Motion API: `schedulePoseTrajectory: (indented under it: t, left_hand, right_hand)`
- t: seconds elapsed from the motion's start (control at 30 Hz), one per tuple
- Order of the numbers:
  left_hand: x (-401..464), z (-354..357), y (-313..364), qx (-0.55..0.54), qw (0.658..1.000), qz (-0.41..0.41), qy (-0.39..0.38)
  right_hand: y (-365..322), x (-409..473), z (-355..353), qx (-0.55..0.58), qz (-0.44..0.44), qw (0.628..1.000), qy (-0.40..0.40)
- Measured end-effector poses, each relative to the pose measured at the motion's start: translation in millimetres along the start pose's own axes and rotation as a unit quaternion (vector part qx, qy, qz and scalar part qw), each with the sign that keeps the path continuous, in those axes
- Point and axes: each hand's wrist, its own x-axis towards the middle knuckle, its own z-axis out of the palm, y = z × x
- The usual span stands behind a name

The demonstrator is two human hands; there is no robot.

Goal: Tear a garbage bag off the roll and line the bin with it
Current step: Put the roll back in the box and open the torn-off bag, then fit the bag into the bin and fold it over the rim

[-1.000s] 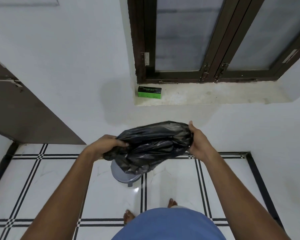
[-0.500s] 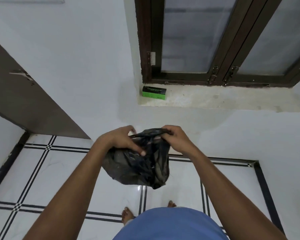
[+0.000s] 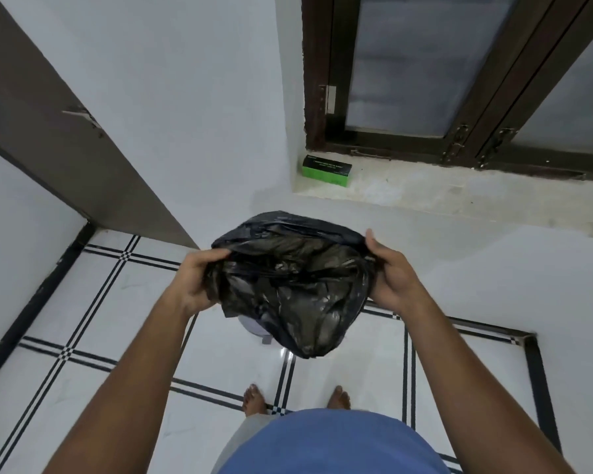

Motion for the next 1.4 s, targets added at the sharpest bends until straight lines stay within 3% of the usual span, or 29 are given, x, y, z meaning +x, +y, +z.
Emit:
schedulePoseTrajectory:
  t: [0.07,0.13,0.2,0.23,0.27,0.4,0.57,0.7,0.87,1.03,1.23,1.4]
  left_hand:
    - [-2,-7,-10,0.002,1.000,-0.023,-0.013]
    - [1,-19,-21,0.163,0.982,-0.080,0.046]
    - [11,-38,-31,0.406,0.899,-0.074,0.146]
    - [14,-48,-35,0.491,0.849,-0.048,0.188]
    - [18,-53,-36,0.514,0.830,-0.029,0.213]
    - [23,-58,-14,0.431,0.882,-0.015,0.188]
    - [26,-63,21,0.344,0.936,-0.020,0.072]
    - [32,-87,42,0.234,0.972,0.007,-0.027]
    - [41,-107,48,0.297,0.954,0.000,0.024]
    - [35,-127,46,0.252,0.967,-0.040,-0.023]
    - [27,-121,34,0.167,0.985,-0.017,-0.035]
    - [34,-115,13,0.098,0.994,0.031,0.044]
  right_hand:
    - [10,6,-10,0.036,0.024,0.999,-0.014]
    - [25,10,-21,-0.066,0.052,0.995,0.048]
    - [42,17,-33,-0.263,0.054,0.946,0.181]
    - [51,18,-36,-0.343,0.038,0.905,0.249]
    - [57,18,-37,-0.361,0.027,0.887,0.286]
    - [65,17,-13,-0.272,-0.012,0.915,0.297]
    - [69,23,38,-0.275,-0.149,0.888,0.338]
    - [85,35,71,-0.238,-0.209,0.876,0.363]
    - [119,45,85,-0.327,-0.175,0.818,0.439]
    - [132,48,95,-0.210,-0.145,0.858,0.446]
    - [129,49,92,-0.182,-0.134,0.877,0.424]
    - [119,53,80,-0.142,-0.182,0.872,0.432]
